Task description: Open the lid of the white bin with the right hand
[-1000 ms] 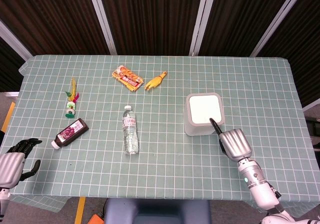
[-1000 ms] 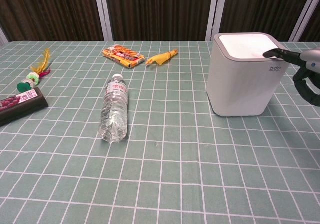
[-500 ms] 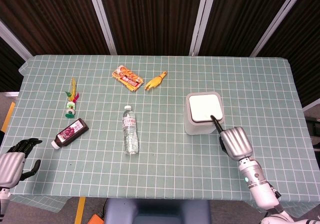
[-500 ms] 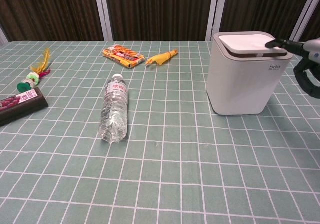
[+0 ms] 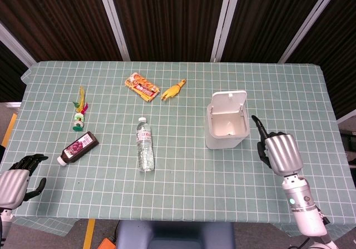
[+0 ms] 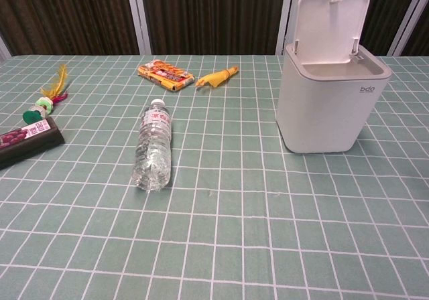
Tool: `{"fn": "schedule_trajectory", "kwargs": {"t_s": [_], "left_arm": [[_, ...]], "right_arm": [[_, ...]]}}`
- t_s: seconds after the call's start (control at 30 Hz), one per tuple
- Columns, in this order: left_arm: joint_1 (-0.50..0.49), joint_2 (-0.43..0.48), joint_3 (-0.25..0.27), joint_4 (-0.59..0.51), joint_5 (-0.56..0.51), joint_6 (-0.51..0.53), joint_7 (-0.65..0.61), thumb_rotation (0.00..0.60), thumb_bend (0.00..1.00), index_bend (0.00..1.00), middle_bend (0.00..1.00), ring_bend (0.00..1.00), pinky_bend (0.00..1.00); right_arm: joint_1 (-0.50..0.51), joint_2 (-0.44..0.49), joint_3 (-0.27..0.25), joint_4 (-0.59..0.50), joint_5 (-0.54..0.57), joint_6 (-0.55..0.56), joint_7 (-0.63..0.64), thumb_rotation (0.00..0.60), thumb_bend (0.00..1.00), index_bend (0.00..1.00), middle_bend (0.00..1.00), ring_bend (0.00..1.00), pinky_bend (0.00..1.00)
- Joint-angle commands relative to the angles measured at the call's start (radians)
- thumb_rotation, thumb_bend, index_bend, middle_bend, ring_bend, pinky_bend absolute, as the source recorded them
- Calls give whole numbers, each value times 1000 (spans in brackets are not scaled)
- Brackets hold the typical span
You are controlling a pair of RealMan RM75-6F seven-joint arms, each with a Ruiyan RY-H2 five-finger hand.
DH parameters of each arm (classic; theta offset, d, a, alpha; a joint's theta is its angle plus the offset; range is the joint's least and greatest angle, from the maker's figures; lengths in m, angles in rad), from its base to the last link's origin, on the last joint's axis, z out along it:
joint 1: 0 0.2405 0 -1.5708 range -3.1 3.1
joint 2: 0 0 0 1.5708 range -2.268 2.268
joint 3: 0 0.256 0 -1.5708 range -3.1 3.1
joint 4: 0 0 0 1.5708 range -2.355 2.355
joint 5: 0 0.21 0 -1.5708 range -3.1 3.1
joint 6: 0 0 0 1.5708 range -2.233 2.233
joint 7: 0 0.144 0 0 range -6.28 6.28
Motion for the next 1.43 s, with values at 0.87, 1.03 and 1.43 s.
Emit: {"fn": "schedule_trajectory", "kwargs": {"t_s": [0.87, 1.03, 1.43], "left_arm": [[-3, -5, -6, 0, -13, -4, 11, 600, 447, 217, 190, 177, 327], [-6, -6, -6, 0, -19, -12, 14, 600, 447, 217, 190, 178, 327], [-12, -6, -8, 0, -26, -23, 16, 600, 447, 217, 190, 178, 328]], "right_arm": [[-270, -122, -90, 535, -157, 258, 352, 600, 117, 0, 0, 0, 300], [-255, -120, -92, 525, -153, 202, 326, 600, 116, 0, 0, 0, 300], [-249, -124, -86, 534, -163, 172, 332, 600, 116, 0, 0, 0, 300]]}}
